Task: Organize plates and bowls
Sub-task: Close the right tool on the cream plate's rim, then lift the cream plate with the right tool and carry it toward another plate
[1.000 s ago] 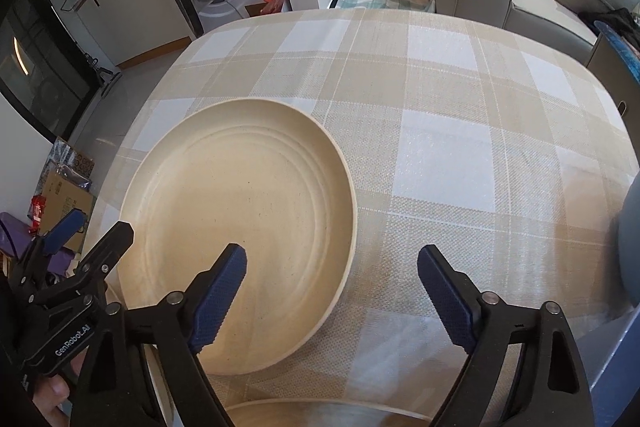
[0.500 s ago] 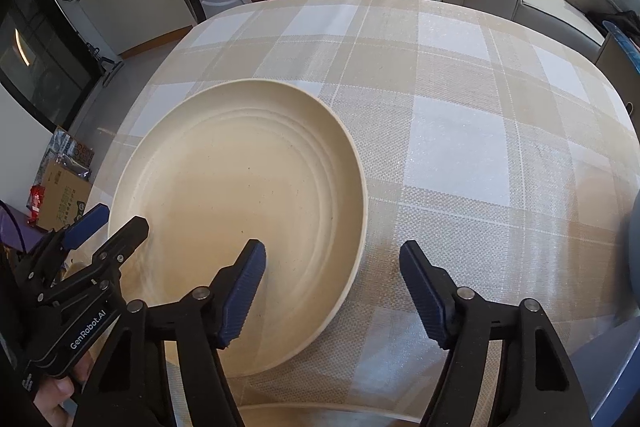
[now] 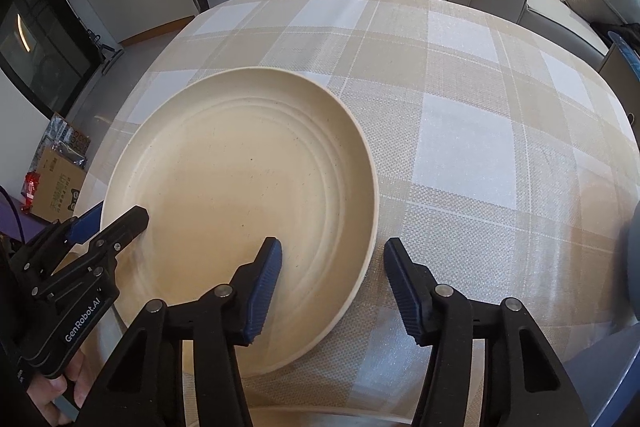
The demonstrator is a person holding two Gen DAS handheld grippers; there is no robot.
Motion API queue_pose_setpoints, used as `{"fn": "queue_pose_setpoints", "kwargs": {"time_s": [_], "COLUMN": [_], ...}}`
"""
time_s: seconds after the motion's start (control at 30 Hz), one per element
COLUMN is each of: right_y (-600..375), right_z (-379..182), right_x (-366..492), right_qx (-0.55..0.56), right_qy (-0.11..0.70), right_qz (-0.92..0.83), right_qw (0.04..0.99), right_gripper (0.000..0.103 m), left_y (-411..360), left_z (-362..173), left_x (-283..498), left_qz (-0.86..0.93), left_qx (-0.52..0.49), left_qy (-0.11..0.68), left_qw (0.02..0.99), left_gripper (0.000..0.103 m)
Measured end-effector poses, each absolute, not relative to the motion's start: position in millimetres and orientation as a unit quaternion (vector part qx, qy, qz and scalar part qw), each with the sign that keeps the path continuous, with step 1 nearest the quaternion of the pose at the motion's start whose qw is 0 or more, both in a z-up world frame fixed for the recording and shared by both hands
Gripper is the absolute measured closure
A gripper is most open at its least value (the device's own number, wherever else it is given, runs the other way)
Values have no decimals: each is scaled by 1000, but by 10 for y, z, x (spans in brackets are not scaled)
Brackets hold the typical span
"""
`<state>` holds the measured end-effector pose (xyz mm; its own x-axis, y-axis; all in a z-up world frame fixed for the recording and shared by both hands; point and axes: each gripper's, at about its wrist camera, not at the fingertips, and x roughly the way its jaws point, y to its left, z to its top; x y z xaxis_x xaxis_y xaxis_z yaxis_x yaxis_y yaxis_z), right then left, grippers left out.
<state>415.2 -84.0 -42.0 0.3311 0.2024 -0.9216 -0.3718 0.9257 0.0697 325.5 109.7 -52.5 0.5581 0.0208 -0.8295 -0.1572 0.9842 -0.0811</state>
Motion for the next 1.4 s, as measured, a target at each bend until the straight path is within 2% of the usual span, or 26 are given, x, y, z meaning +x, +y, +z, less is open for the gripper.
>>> {"fn": "queue_pose_setpoints", "kwargs": {"time_s": [0.23,0.37,0.77,1.4], "right_y": [-875,-853,-855,-923], "right_z": [-408,-397,-377,-129], "right_x": [4160,4129,4067,3909], "right_qx": [-75,-79,-90,-94], "right_qy": [551,548,530,497], "right_qz": [177,186,177,175], "right_qw": [812,812,824,845], "right_gripper": [59,72,77,78], "left_y": [1083,1067,1049,989], "left_z": [-515,-508,-496,-259], "left_x": [3260,3248,3207,3085], "left_qz": [45,51,58,60], "left_qx": [-75,-69,-57,-54], "left_qy": [466,463,453,421], "left_qw": [880,882,888,904], "left_gripper": [78,80,85,86]}}
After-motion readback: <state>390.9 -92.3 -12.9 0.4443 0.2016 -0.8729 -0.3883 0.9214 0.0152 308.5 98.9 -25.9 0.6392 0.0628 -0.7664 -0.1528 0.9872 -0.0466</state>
